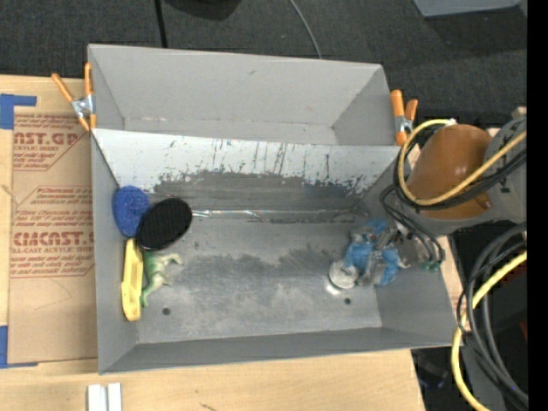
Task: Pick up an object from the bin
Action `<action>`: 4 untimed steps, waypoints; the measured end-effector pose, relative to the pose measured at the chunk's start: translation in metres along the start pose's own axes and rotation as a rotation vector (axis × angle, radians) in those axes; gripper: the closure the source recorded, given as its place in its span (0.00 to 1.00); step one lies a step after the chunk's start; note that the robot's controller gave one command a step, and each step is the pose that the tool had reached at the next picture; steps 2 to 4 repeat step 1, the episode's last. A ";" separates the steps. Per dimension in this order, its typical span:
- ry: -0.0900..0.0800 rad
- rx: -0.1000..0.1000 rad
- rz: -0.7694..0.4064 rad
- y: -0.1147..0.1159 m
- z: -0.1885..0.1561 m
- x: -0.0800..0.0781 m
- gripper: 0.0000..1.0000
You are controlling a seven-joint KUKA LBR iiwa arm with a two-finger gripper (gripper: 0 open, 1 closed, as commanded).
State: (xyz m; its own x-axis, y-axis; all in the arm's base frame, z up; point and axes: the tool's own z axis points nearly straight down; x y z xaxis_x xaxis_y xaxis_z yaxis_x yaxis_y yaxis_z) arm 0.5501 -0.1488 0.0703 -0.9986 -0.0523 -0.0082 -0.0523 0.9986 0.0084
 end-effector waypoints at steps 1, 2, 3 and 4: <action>0.000 0.000 0.000 0.000 0.000 0.000 1.00; 0.000 0.000 0.000 0.000 0.000 0.000 1.00; 0.000 0.000 0.000 0.000 0.000 0.000 1.00; 0.000 0.000 0.000 0.000 0.000 0.000 1.00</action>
Offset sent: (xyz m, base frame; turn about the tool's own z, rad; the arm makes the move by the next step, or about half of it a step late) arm 0.0133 0.0031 0.1638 0.0293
